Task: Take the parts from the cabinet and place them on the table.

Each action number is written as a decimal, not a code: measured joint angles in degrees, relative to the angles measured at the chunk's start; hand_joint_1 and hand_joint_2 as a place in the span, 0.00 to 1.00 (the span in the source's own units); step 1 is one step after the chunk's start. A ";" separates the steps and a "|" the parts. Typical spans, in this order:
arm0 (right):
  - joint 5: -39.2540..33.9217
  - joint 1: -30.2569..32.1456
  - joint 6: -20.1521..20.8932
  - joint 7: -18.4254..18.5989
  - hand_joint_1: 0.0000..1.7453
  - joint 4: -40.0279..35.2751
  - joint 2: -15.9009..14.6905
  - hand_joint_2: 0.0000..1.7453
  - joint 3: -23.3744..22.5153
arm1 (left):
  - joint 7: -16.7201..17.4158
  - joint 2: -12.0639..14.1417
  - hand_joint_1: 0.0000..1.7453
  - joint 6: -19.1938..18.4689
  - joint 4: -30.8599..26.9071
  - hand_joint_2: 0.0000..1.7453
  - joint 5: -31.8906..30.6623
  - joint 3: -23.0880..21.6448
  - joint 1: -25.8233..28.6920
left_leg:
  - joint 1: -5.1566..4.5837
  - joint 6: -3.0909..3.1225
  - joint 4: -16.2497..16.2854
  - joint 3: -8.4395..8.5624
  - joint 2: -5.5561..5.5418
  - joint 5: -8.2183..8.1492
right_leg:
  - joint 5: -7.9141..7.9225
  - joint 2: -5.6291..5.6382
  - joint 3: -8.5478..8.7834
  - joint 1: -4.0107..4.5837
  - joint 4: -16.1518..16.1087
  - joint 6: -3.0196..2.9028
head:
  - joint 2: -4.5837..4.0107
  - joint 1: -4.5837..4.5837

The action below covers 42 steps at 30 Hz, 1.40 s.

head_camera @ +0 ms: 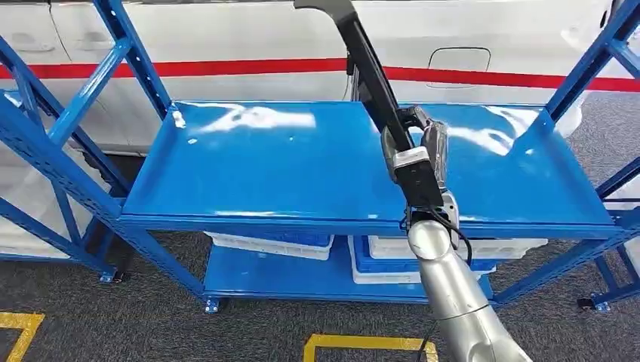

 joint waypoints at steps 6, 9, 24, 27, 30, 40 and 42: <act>1.51 1.16 -0.07 0.37 1.00 0.04 0.63 1.00 -0.07 | -0.15 -0.07 0.00 -0.63 0.00 1.00 -1.20 -0.02 0.21 | 1.07 -1.62 14.99 -4.71 0.09 -7.83 | 1.12 -0.25 -1.40 0.20 0.12 -0.53 | 0.00 -0.39; 2.49 2.50 -0.13 0.85 1.00 -1.38 0.50 1.00 -0.59 | -0.13 0.00 0.00 -0.59 0.00 1.00 -2.25 -0.09 0.04 | 1.78 -1.77 1.06 4.19 0.02 -2.35 | 1.47 -0.20 -1.47 0.04 0.20 0.06 | 0.00 -0.39; 5.29 7.71 0.92 2.71 1.00 -6.43 -0.68 1.00 -2.73 | 0.57 -0.09 0.00 -0.37 0.00 1.00 -3.06 -0.50 -0.08 | -0.83 2.23 -1.36 0.03 0.16 1.67 | -2.96 -0.15 0.43 1.10 3.12 0.97 | 0.00 0.20; 5.46 7.77 0.98 2.95 1.00 -7.08 -0.50 1.00 -2.71 | 0.50 -0.17 0.00 -0.35 0.00 1.00 -3.06 -0.50 -0.06 | -1.23 1.42 -1.12 -0.56 0.23 2.46 | -2.30 -0.12 1.58 1.55 -0.15 0.33 | 0.00 0.07; 5.53 8.08 1.11 3.02 1.00 -7.13 -0.44 1.00 -2.73 | 0.50 -0.06 0.00 -0.33 0.00 1.00 -3.04 -0.50 0.08 | -0.92 0.65 -0.94 -0.96 0.09 2.79 | -1.22 -0.21 1.43 0.72 -0.49 -0.57 | 0.00 0.22; 7.21 8.64 2.84 4.13 1.00 -7.67 0.76 1.00 -2.75 | 1.31 -0.15 0.00 0.57 0.00 1.00 -2.47 -0.37 0.41 | 1.57 -1.88 0.38 4.38 0.03 -2.99 | 1.44 -0.34 -1.20 0.68 -0.13 -0.36 | 0.00 -0.31; 7.36 8.60 2.84 4.15 1.00 -8.15 1.04 1.00 -2.84 | 1.29 -0.17 0.00 0.52 0.00 1.00 -2.49 -0.37 0.38 | 0.98 -0.99 -0.65 4.35 -0.15 -2.93 | 1.86 -0.36 -1.90 1.12 0.06 0.30 | 0.00 -0.02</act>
